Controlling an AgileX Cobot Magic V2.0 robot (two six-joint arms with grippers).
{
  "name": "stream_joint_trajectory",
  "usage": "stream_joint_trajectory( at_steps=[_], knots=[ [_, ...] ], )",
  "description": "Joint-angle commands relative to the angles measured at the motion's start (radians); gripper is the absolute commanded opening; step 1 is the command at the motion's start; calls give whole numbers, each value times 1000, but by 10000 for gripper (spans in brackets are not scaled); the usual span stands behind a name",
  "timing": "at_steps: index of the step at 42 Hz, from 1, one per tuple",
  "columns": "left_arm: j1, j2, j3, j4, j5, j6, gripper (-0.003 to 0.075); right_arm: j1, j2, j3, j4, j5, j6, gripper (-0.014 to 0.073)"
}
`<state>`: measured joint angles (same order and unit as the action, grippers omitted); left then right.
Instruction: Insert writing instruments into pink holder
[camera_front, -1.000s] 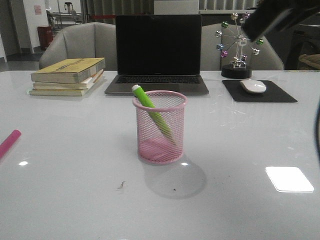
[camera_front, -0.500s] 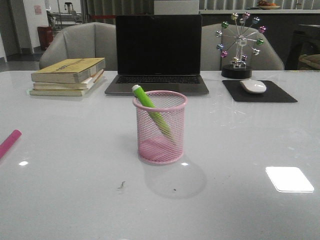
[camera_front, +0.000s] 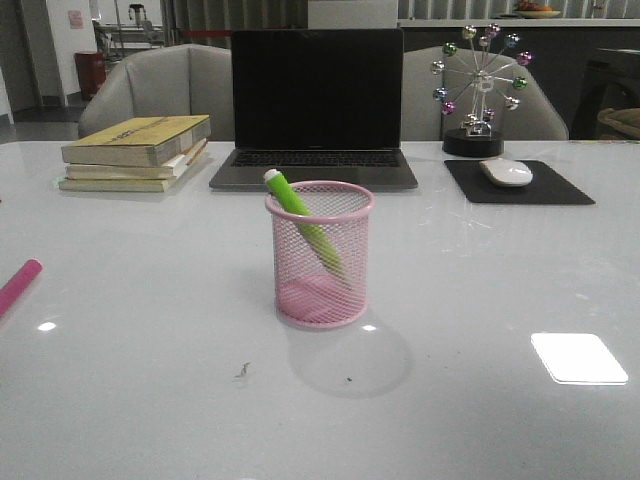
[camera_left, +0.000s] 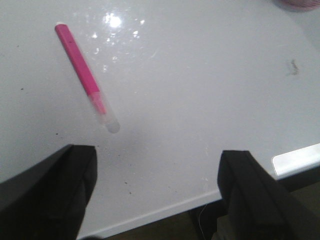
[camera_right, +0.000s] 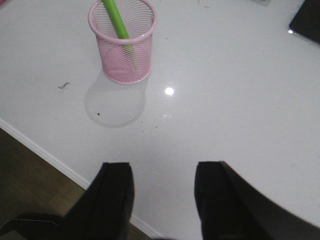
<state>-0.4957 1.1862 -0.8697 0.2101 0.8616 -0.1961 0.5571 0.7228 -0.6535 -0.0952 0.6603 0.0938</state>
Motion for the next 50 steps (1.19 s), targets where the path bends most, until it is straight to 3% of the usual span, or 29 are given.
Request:
stream_joint_trajectory(
  at_steps=[1, 12, 22, 42, 50],
  knots=[
    [70, 76, -77, 23, -25, -15, 551, 1, -7, -27, -10, -67, -6, 416],
    [284, 301, -204, -8, -55, -10, 551, 1, -7, -27, -10, -67, -6, 416],
    [443, 496, -326, -325, -115, 226, 551, 1, -7, -27, -10, -67, -6, 416],
    [454, 739, -467, -311, -159, 226, 547, 1, -7, -27, -10, -67, -6, 416],
    [454, 758, -467, -307, -174, 226, 475, 1, -7, -27, -10, -67, -6, 416]
  ],
)
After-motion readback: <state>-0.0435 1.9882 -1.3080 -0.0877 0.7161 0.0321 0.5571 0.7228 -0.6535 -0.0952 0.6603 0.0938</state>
